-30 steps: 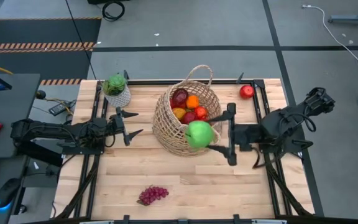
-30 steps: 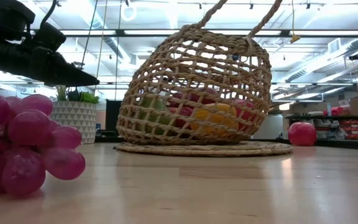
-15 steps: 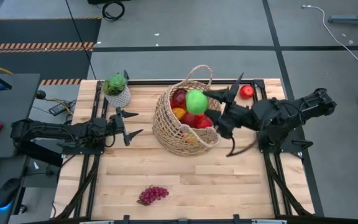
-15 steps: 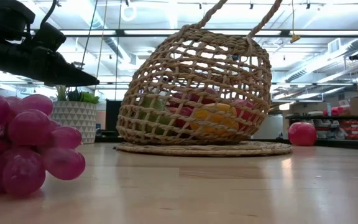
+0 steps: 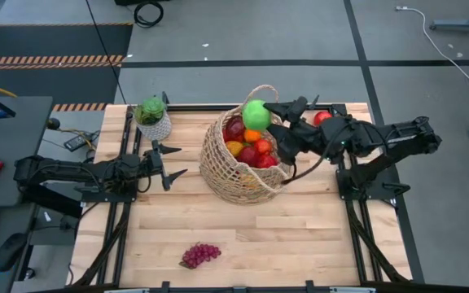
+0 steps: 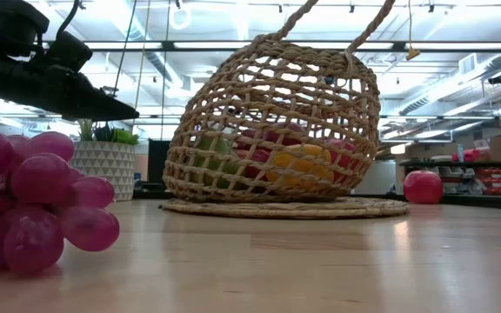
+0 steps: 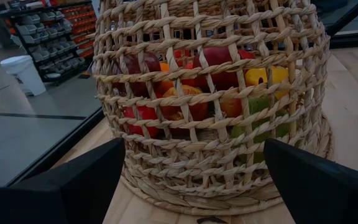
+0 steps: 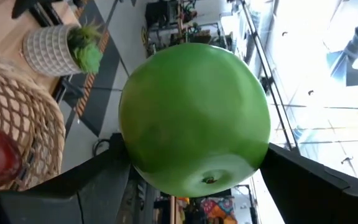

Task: Build produce basket
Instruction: Put the green apple into the brown basket

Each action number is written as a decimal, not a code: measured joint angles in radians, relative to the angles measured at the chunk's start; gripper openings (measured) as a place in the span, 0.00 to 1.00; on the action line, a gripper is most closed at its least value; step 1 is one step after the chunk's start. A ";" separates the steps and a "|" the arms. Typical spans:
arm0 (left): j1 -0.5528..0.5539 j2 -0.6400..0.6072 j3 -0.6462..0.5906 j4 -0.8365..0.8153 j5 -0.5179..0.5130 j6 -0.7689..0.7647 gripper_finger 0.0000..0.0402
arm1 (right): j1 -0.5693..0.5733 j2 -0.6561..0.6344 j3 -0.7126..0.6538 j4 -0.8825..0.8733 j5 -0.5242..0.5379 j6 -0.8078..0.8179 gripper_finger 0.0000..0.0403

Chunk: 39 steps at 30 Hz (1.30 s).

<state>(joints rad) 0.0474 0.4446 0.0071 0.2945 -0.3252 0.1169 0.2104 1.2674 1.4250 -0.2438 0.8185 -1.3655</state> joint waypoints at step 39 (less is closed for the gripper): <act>0.000 0.000 0.000 0.000 0.000 0.000 0.97 | -0.443 0.097 -0.132 -0.359 -0.691 0.574 0.86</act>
<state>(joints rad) 0.0471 0.4449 0.0071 0.2947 -0.3250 0.1169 -0.2325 1.3642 1.2931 -0.6028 0.1275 -0.7912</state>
